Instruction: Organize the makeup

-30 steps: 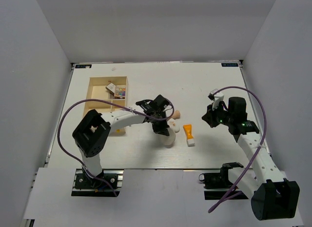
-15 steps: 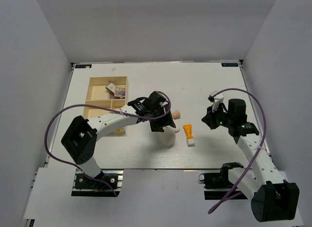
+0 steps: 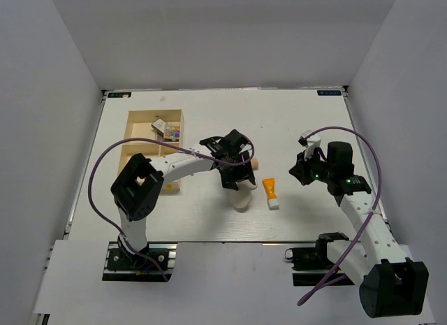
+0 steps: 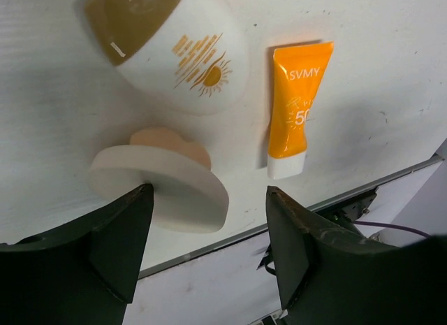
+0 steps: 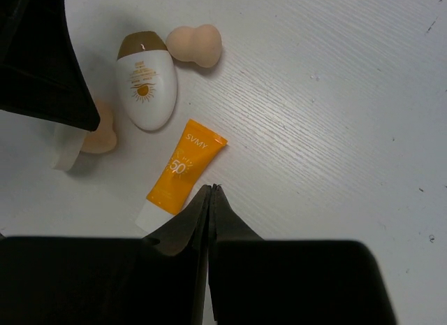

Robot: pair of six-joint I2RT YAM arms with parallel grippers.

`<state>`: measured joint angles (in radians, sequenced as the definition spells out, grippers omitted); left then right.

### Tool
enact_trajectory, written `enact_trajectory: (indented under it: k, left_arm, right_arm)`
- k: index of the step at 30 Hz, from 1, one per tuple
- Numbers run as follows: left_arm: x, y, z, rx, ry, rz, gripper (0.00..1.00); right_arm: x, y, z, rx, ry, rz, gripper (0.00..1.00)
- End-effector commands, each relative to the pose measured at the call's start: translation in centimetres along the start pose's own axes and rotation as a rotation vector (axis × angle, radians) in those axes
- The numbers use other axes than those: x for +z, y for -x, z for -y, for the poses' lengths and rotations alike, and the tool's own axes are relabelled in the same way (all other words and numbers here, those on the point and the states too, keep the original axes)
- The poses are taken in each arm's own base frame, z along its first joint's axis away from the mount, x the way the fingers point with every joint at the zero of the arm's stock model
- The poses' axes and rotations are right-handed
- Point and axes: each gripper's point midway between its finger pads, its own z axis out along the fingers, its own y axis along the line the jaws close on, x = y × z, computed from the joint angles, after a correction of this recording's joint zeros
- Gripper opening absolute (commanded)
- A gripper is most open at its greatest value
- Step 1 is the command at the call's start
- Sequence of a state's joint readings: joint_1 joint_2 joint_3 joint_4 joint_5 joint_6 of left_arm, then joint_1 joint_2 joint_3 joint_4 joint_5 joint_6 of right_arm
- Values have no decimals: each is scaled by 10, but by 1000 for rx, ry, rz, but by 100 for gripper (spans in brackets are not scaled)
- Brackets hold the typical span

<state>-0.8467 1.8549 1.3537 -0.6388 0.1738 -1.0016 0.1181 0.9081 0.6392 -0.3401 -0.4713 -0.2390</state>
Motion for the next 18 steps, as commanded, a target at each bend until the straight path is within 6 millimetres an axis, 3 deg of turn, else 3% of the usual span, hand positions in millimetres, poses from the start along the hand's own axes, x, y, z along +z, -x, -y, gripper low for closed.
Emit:
enact_trajectory:
  k: [1,3,8,11,13,18]
  left_arm:
    - [-2,0,12,39,-13,-19,75]
    - [4,-4,8,36,-5,-37,72]
    - [8,-10,1,37,-7,-54,51]
    - [11,-12,0,39,-6,-66,48]
    - [12,-13,-1,43,-5,-72,49]
    - [16,-16,-7,48,13,-87,64]
  right_arm:
    - [-1,7,1,-9,-3,36,3]
    - [-1,7,1,-12,-5,36,3]
    - [-1,5,0,-14,-2,34,3]
    - [-1,5,1,-12,-5,36,3]
    - [0,4,1,-10,-2,34,3]
    - [-1,4,1,-8,-5,34,2]
